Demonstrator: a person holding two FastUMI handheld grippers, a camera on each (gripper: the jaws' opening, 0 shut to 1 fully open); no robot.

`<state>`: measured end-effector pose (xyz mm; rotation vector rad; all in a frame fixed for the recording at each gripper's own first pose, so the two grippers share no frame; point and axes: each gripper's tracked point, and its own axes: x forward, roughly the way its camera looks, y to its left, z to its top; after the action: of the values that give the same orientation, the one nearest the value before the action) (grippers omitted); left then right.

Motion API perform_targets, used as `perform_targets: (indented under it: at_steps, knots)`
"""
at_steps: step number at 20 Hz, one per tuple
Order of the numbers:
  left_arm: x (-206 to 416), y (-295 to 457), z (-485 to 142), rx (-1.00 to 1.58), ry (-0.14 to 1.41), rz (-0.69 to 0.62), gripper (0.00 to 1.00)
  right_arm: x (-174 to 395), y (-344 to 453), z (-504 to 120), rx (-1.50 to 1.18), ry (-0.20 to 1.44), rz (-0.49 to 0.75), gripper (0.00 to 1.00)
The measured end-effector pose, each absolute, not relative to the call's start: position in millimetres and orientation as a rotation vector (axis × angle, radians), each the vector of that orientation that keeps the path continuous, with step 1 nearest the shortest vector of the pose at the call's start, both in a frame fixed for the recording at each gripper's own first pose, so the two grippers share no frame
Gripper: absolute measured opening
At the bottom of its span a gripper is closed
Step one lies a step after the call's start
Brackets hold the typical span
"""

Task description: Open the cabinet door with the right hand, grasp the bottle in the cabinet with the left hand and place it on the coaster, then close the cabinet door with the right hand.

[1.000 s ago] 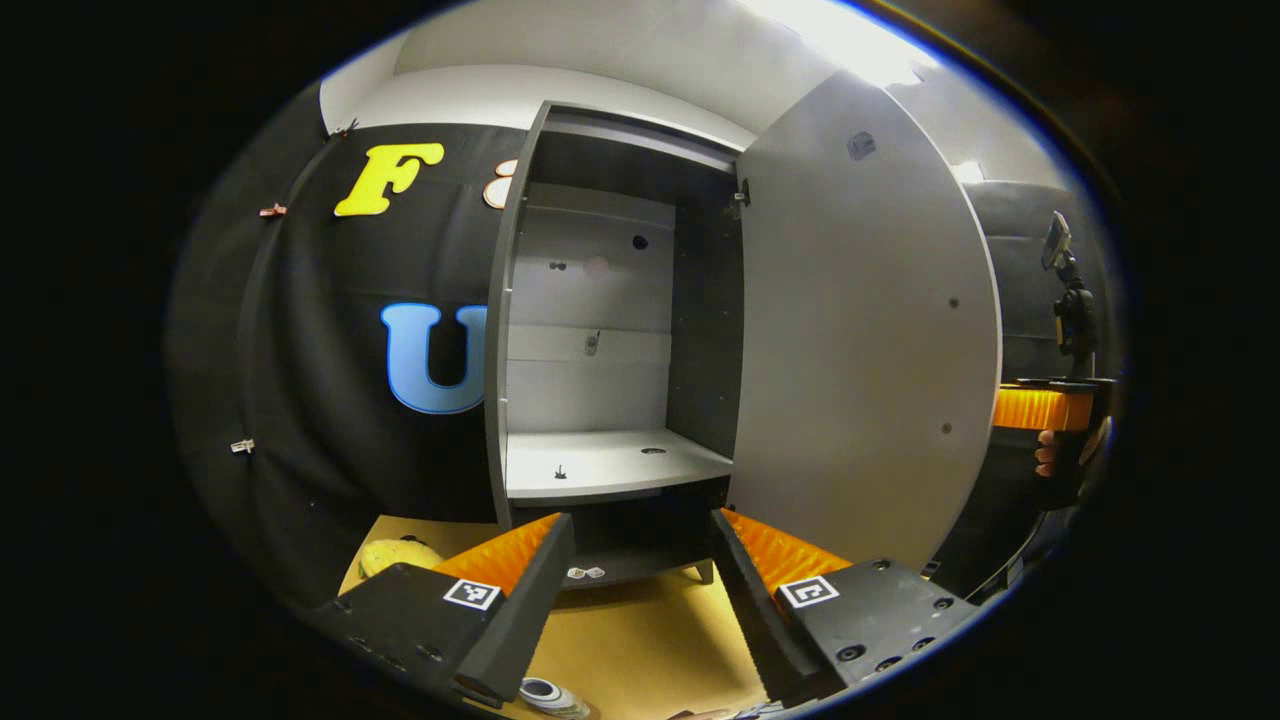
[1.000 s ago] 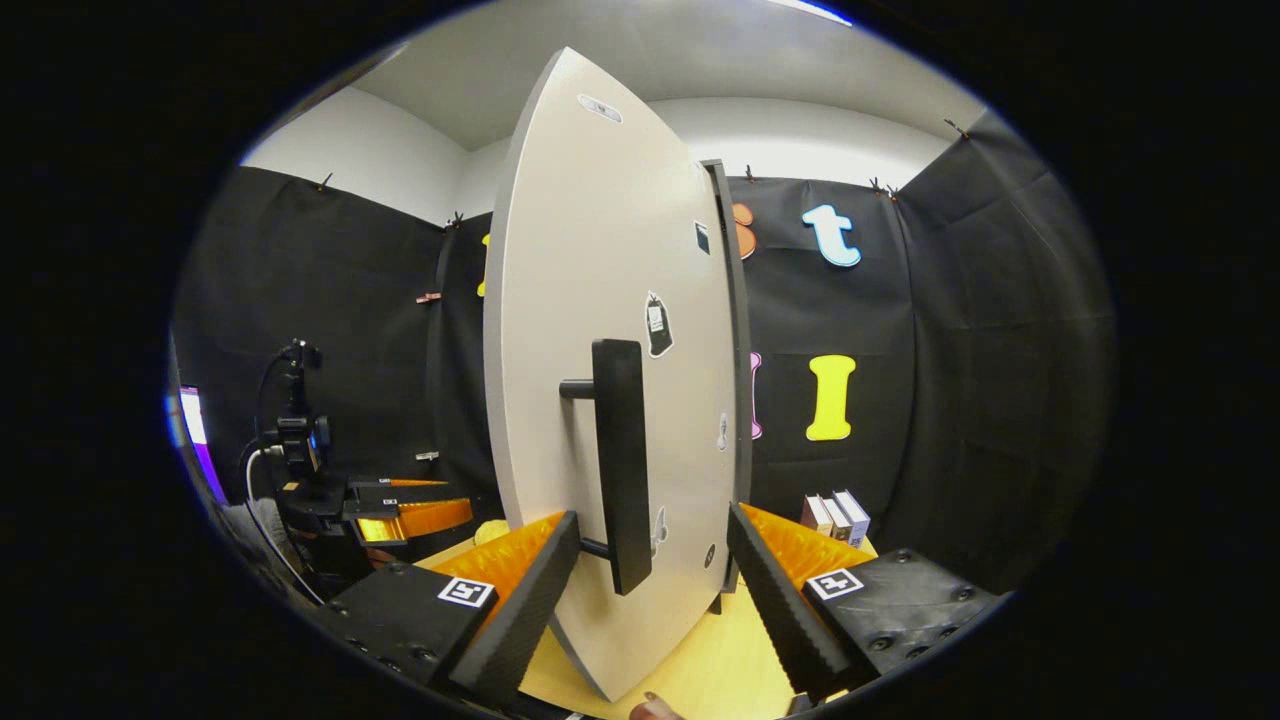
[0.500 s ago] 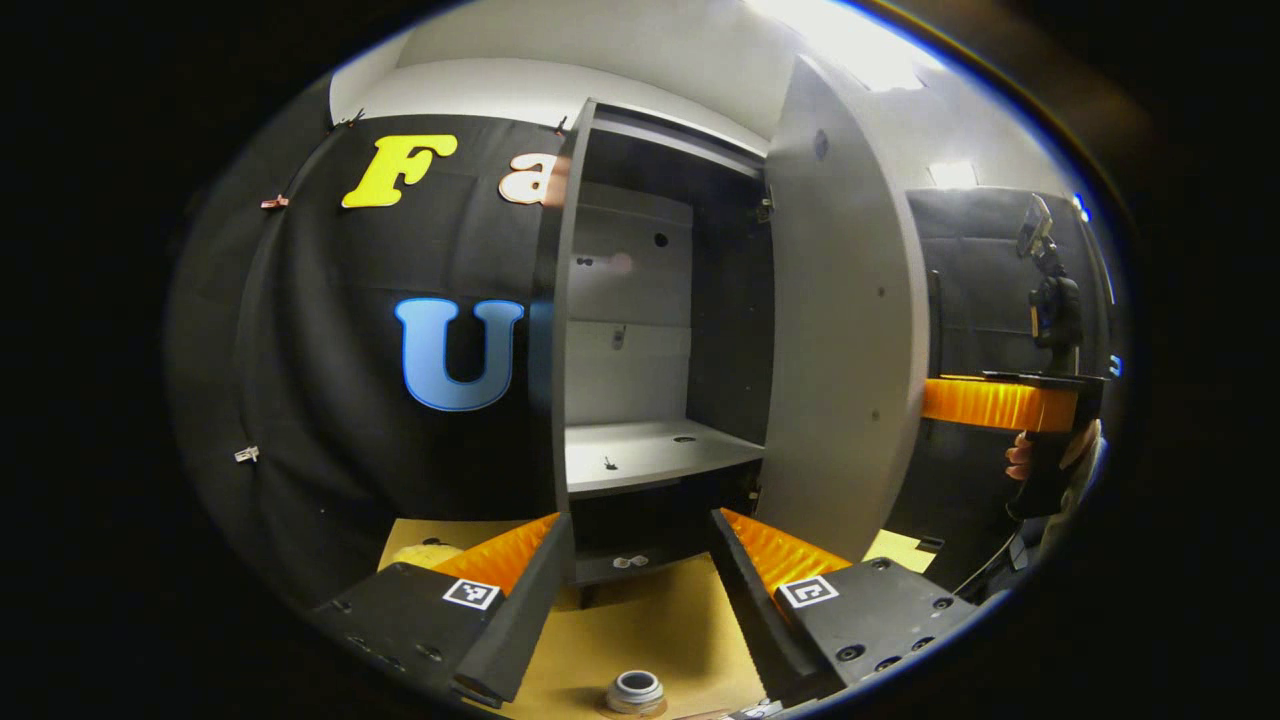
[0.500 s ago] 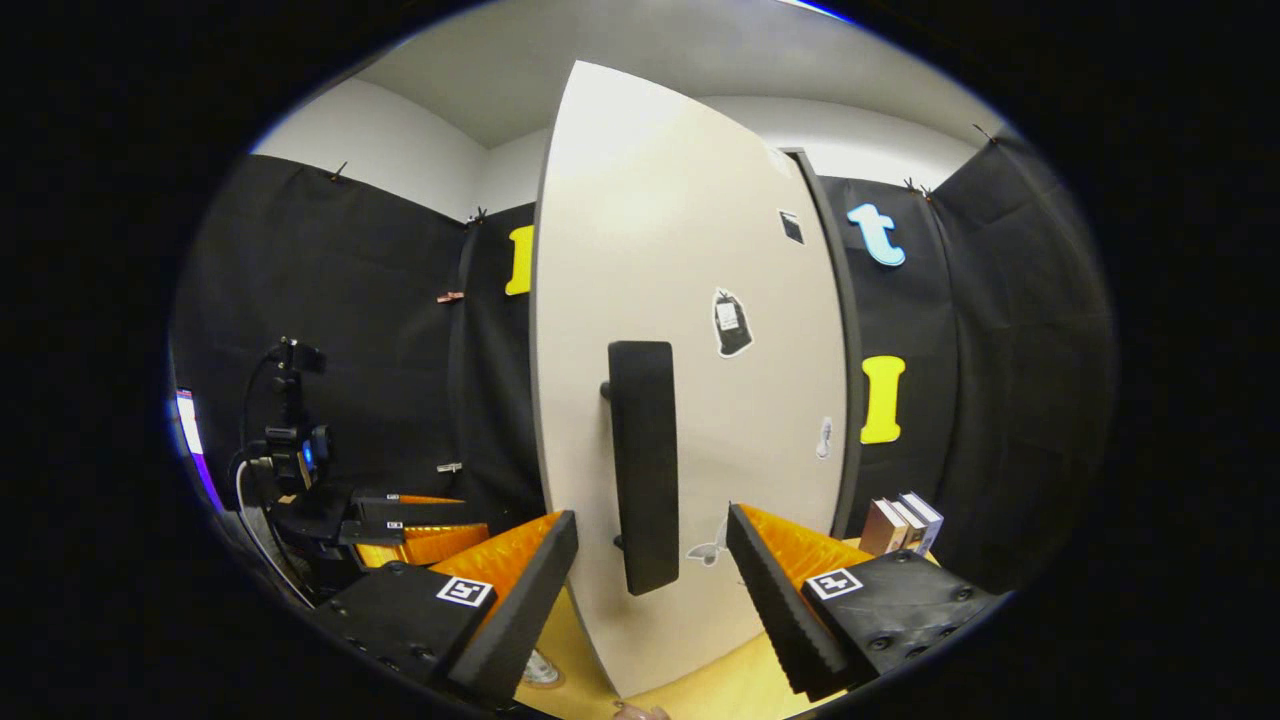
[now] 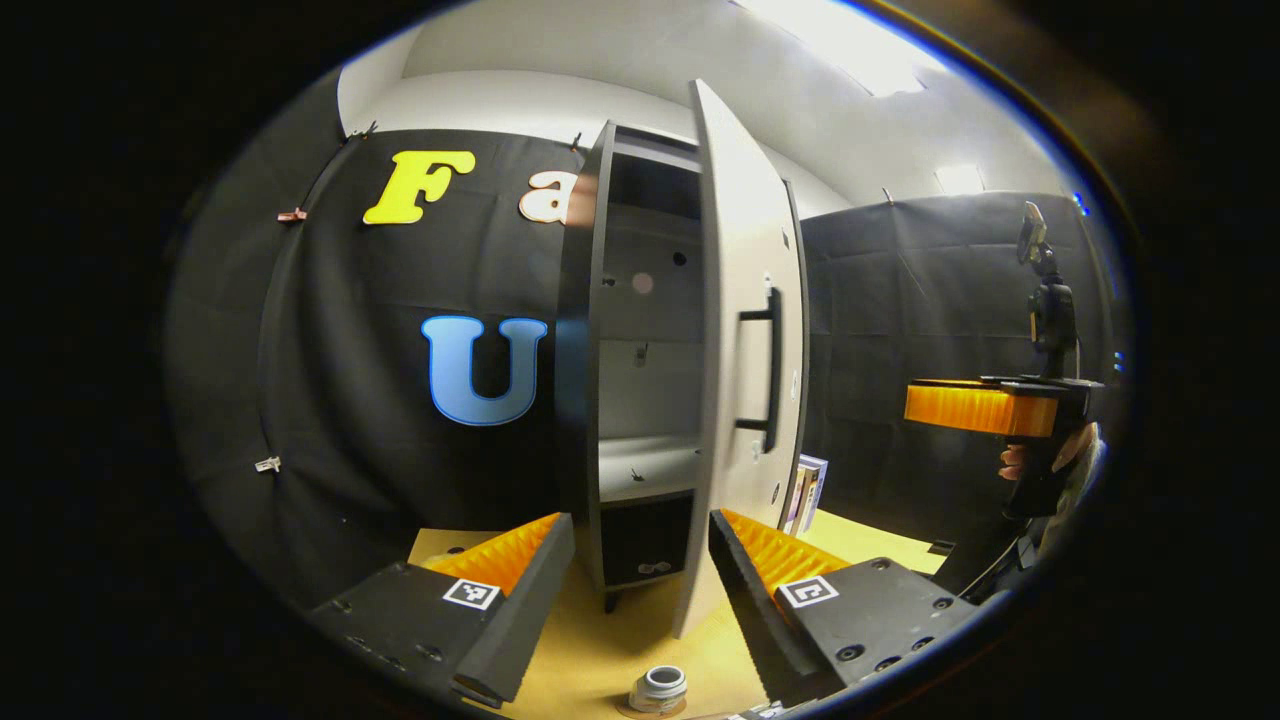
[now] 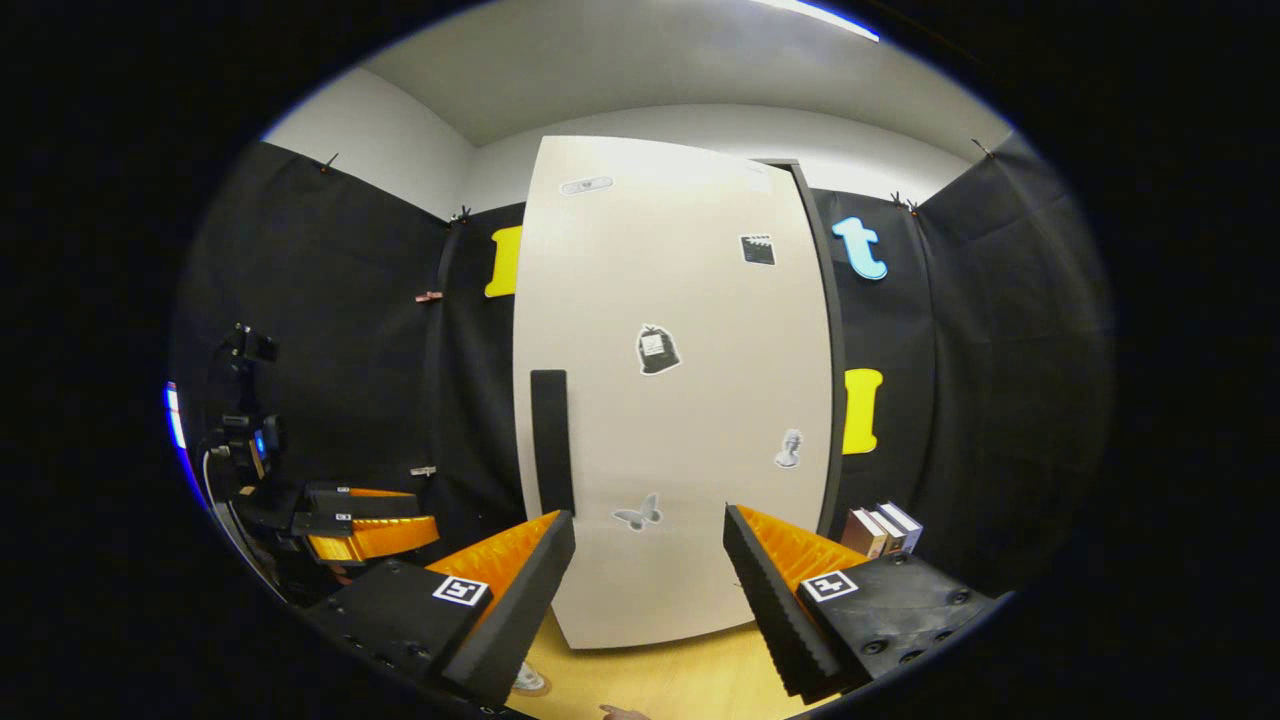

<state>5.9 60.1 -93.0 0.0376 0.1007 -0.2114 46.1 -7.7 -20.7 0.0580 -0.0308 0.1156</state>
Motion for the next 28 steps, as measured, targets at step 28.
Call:
perform_targets:
  at_steps: [28]
  knots:
    - [11.4,-39.6,-47.0,0.078,-0.001,-0.131,0.85,43.7,-72.4,-40.6,0.002,-0.020,0.043,0.98]
